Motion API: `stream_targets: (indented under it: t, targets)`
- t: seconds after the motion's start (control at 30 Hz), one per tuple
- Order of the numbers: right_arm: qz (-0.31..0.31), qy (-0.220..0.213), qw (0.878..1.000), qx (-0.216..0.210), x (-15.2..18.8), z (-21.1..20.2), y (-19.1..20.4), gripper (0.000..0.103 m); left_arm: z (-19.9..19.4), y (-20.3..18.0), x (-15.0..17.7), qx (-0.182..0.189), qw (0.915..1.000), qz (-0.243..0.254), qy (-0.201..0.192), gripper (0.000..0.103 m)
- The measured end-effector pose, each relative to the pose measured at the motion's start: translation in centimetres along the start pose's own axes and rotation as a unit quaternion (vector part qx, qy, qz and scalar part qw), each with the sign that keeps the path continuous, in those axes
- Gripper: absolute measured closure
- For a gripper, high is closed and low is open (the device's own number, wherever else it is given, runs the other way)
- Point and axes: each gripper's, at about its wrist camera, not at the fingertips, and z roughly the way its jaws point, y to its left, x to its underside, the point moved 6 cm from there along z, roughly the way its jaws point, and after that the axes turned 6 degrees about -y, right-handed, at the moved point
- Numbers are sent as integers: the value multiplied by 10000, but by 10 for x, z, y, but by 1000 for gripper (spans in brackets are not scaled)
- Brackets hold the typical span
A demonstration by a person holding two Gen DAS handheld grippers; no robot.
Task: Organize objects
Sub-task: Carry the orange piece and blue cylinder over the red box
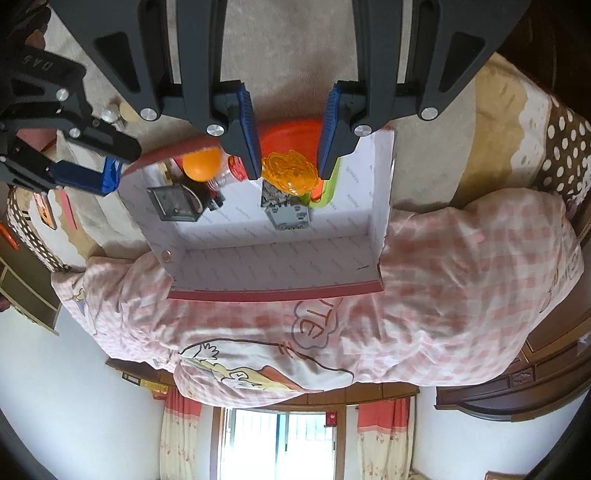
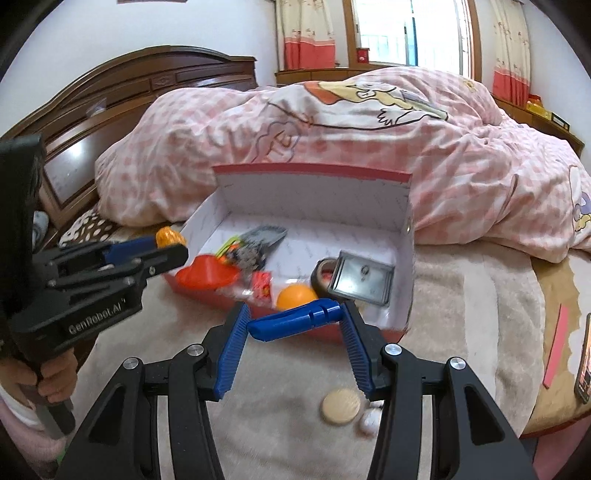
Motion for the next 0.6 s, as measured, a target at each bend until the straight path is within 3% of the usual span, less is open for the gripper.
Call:
stream_targets:
  t: [0.6]
  targets:
    - [313, -56, 9992, 227, -46, 76, -23, 52, 81, 9, -15, -73, 9998, -13, 201, 73]
